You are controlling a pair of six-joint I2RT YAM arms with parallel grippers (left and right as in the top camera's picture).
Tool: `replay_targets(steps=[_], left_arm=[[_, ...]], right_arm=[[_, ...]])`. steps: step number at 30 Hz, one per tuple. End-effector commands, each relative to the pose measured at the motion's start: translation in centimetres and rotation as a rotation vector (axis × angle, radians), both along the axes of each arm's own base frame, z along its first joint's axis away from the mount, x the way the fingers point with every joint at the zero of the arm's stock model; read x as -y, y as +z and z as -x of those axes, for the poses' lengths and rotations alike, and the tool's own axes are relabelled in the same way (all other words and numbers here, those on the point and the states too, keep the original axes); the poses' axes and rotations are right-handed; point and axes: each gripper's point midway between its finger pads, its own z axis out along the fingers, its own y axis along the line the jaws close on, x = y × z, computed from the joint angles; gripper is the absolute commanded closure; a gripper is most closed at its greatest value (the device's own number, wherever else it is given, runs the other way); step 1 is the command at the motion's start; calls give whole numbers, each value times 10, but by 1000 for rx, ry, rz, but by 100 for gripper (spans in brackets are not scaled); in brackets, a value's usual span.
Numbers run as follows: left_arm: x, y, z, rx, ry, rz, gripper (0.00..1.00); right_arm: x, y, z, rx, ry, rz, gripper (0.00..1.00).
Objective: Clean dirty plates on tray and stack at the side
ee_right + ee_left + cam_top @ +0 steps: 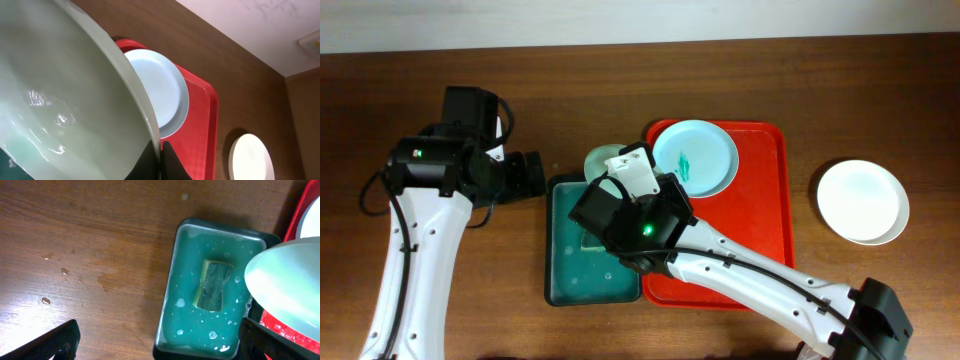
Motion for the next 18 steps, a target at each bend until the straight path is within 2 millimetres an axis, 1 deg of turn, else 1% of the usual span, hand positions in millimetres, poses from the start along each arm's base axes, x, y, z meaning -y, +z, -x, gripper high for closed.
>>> replay_targets(steps=[1,10,11,13,14,15,16,17,18], left_arm=[[-1,4,1,16,5,-2,1],[-1,4,1,16,5,-2,1],[-1,4,1,16,5,-2,1],[-1,4,1,16,5,-2,1],[-1,4,1,16,5,-2,1],[-1,4,1,16,5,-2,1],[-1,4,1,16,5,-2,1],[-1,4,1,16,5,-2,1],[-1,4,1,16,5,-2,1]], right_arm=[[0,23,-1,63,-8,-28,96],[0,23,-1,61,-8,-28,96],[-2,20,0,46,0,-41,96],[1,23,-2,60,0,-15,96],[-7,19,2,35,25,-35,96],[-5,24,3,54,41,14,96],[-6,29,0,87,27,5,96],[-13,28,4,79,58,7,96],[-12,36,5,125,59,51,96]])
